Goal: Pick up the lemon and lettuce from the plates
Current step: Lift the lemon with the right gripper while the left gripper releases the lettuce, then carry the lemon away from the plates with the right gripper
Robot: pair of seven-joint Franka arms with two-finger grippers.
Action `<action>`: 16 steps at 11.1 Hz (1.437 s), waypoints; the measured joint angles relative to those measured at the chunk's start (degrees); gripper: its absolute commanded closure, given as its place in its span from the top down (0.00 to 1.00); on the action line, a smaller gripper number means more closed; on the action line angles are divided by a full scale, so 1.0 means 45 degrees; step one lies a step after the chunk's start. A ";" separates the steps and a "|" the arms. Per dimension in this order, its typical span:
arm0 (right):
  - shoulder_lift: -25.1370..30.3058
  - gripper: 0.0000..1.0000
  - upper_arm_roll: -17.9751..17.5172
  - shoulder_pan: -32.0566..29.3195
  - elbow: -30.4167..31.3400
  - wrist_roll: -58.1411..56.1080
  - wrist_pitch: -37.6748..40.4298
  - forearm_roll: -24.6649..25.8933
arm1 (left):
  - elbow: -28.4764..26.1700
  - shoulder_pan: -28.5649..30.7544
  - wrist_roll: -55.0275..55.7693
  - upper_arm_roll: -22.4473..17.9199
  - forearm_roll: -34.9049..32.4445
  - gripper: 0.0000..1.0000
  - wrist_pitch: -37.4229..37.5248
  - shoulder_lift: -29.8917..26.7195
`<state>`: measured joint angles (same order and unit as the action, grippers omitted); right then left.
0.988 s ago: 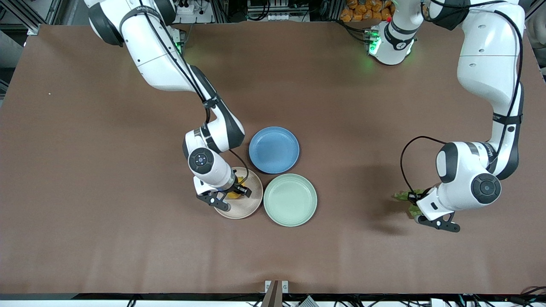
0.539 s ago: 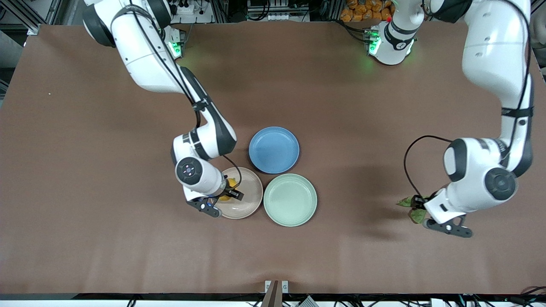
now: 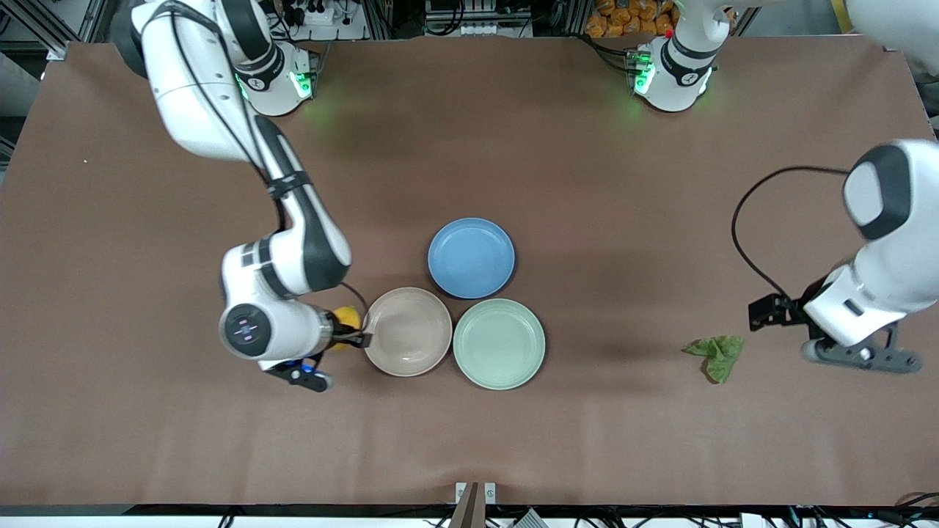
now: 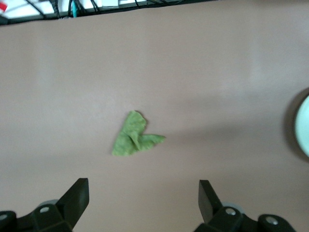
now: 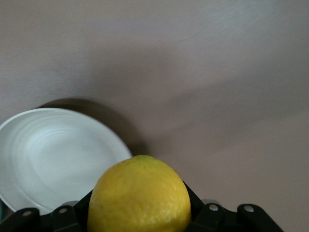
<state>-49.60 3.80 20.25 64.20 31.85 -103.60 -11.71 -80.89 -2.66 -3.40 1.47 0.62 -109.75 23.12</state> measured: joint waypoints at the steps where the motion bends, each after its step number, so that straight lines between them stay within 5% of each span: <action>1: 0.0044 0.38 0.0062 -0.0308 -0.0140 -0.0656 0.0466 0.0034 | -0.0035 -0.0007 0.0967 0.0148 0.0282 1.00 0.0311 -0.0381; 6: 0.0146 0.38 0.0385 -0.1859 -0.0177 -0.4716 0.1919 0.1807 | -0.0042 0.0349 0.2587 0.0254 0.0387 1.00 0.1944 -0.1698; 16: 0.0262 0.27 0.1203 -0.4361 0.1069 -0.9473 0.0726 0.2052 | -0.0210 0.0544 0.4458 0.1127 -0.0002 1.00 0.3538 -0.2680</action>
<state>-48.42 9.21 0.62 69.01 -10.78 -100.34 -2.48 -81.83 -0.21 16.66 6.54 0.61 -93.83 11.06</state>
